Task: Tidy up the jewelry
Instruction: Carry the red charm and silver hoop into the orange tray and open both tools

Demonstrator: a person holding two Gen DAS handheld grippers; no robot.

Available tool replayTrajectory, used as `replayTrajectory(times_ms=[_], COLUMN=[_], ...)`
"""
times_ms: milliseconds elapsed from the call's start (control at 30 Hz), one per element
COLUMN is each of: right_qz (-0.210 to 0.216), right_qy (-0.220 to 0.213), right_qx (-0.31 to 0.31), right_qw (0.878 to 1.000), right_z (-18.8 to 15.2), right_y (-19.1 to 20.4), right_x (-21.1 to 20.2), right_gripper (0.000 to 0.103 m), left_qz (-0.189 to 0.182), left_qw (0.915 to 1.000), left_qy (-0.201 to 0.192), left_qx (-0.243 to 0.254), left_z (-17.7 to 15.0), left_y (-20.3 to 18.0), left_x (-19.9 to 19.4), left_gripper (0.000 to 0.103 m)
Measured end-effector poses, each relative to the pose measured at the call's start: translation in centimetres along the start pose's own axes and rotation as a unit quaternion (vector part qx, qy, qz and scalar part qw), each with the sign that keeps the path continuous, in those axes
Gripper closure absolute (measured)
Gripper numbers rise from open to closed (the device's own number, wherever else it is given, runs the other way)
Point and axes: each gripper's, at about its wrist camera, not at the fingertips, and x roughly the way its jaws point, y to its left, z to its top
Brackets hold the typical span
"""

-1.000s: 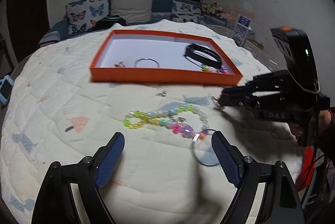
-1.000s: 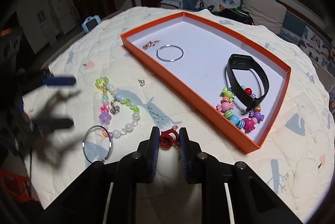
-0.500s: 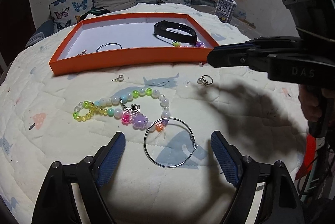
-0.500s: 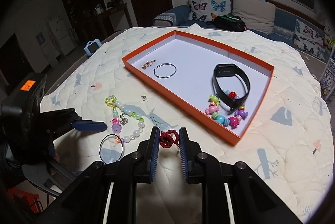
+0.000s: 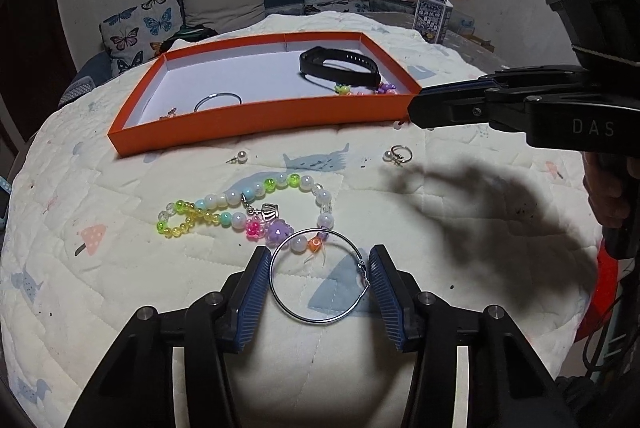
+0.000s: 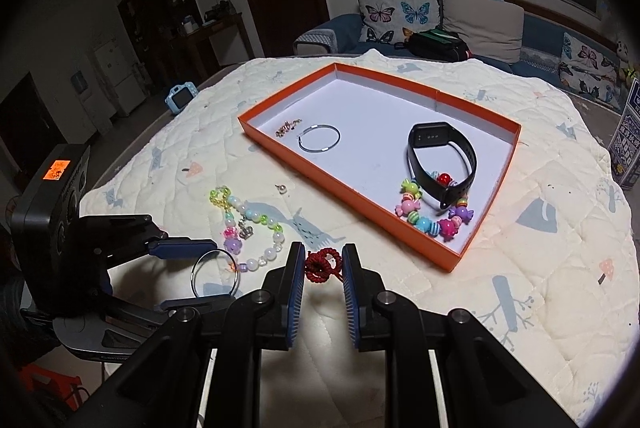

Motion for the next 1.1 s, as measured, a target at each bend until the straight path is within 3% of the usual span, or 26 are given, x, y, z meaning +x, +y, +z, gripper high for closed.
replayTrajectory(times_ms=[167, 467, 767, 1100], right_qz=[0.001, -0.002, 0.003, 0.012], right_qy=[-0.009, -0.033, -0.029, 0.007], right_qx=[0.002, 0.005, 0.055, 0.069], right_qw=[1.0, 0.999, 0.998, 0.997], right_z=[0.8, 4.2, 7.2, 7.0], right_y=[-0.2, -1.0, -3.3, -3.7], right_x=[-0.5, 0.2, 4.4, 7.9], right_gripper=[0.082, 0.082, 0.082, 0.081], left_qz=[-0.007, 0.016, 0.022, 0.032], left_qw=[0.9995, 0.9968, 0.9964, 0.9968], left_qy=[-0.025, -0.07, -0.055, -0.022], left_qx=[-0.017, -0.035, -0.061, -0.071], left_z=[1.5, 7.7, 14.2, 17.7], left_y=[1.3, 5.7, 10.8, 14.3], left_x=[-1.9, -2.9, 1.7, 8.4], left_gripper=[0.049, 0.049, 0.049, 0.049])
